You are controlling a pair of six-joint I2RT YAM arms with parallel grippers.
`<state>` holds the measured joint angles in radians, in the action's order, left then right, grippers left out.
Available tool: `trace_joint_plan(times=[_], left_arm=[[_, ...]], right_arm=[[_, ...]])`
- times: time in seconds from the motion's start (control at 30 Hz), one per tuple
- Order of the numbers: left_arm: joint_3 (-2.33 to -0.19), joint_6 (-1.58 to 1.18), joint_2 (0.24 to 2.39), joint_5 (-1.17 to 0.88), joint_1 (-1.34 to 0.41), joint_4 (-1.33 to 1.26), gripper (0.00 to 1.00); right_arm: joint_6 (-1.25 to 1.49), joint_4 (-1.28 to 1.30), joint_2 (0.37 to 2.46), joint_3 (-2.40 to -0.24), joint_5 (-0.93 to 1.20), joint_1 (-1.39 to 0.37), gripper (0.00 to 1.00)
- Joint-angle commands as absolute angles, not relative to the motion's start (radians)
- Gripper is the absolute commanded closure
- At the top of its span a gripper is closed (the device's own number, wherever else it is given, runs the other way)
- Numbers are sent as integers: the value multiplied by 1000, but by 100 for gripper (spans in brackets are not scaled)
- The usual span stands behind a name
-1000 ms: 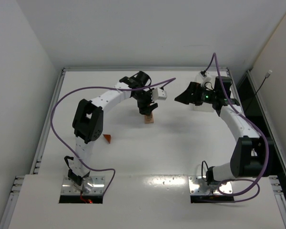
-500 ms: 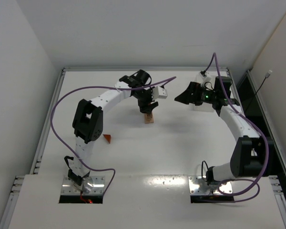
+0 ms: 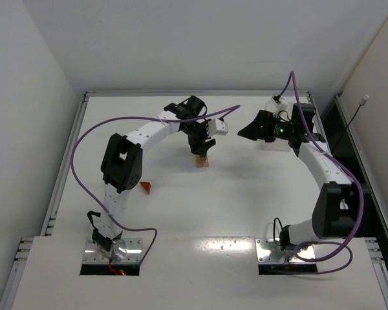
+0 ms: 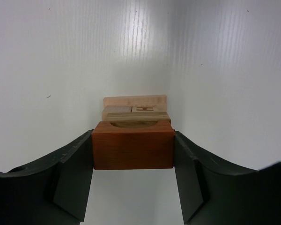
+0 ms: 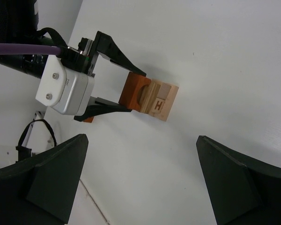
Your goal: Build the wood block tower
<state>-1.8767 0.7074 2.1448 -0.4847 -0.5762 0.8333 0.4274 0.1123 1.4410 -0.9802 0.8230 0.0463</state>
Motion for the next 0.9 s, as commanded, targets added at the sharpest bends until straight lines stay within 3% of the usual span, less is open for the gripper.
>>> trace_joint_plan(times=[0.0, 0.1, 0.17, 0.4, 0.43, 0.47, 0.5, 0.87], left_arm=[[-1911, 738, 2151, -518, -584, 842, 95], [-1911, 748, 2151, -528, -584, 851, 79], [-1911, 749, 2151, -528, -584, 851, 60], [-1911, 749, 2151, -528, -584, 842, 26], [-1901, 749, 2151, -519, -584, 842, 18], [-1890, 749, 2142, -518, -584, 828, 5], [-1890, 749, 2131, -518, -584, 815, 0], [-1748, 573, 1944, -508, -575, 591, 0]], right_arm=[[426, 69, 1451, -1006, 851, 52, 0], [426, 69, 1451, -1006, 851, 52, 0], [426, 69, 1451, -1006, 851, 52, 0], [426, 69, 1451, -1015, 851, 52, 0], [426, 69, 1451, -1015, 851, 52, 0], [426, 69, 1451, -1015, 851, 52, 0], [426, 69, 1451, -1015, 851, 52, 0], [387, 81, 1451, -1015, 833, 43, 0]])
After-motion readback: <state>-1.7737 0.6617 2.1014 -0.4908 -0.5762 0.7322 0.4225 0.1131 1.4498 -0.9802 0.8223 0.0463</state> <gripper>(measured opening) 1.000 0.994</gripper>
